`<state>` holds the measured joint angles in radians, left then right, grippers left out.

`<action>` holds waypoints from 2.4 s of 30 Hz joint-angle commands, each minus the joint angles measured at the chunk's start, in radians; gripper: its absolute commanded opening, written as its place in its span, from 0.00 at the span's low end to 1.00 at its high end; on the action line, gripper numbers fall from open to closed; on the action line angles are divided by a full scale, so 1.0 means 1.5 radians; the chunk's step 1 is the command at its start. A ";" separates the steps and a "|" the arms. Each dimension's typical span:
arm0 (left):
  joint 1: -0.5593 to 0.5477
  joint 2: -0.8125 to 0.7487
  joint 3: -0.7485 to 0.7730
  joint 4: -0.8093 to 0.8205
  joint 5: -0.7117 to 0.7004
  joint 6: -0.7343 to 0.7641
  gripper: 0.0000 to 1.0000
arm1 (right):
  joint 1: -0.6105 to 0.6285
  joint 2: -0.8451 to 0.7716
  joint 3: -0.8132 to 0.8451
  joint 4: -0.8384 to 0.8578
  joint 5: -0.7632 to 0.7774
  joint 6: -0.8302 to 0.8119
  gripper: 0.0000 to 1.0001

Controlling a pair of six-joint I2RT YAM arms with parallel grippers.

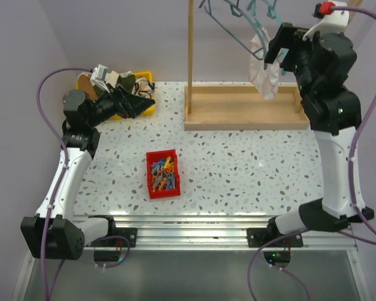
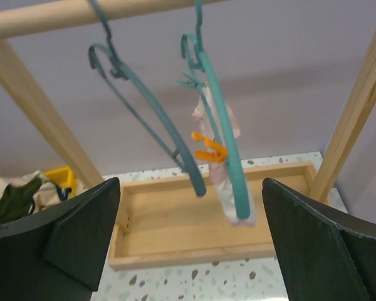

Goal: Remove the underwear clipped to the hanger

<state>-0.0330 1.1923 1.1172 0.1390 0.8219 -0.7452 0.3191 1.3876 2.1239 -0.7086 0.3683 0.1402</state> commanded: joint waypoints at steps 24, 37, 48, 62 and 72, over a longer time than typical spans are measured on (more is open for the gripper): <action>0.005 -0.082 -0.087 -0.075 0.034 0.065 1.00 | -0.245 0.125 -0.013 0.012 -0.399 0.057 0.81; 0.004 -0.066 -0.093 -0.065 0.043 0.065 1.00 | -0.245 0.183 0.061 -0.014 -0.339 0.030 0.65; 0.004 -0.055 -0.102 -0.050 0.042 0.057 1.00 | -0.231 0.221 0.060 -0.025 -0.343 0.012 0.62; 0.004 -0.070 -0.124 -0.036 0.026 0.043 1.00 | -0.219 0.238 0.098 -0.028 -0.307 0.016 0.00; 0.004 -0.056 -0.108 -0.024 0.024 0.034 1.00 | -0.219 0.202 0.159 0.023 -0.280 0.038 0.00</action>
<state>-0.0330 1.1080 0.9344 0.0441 0.8597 -0.6815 -0.0067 1.7508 2.3039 -0.7689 -0.0849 0.1795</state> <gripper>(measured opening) 0.997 0.178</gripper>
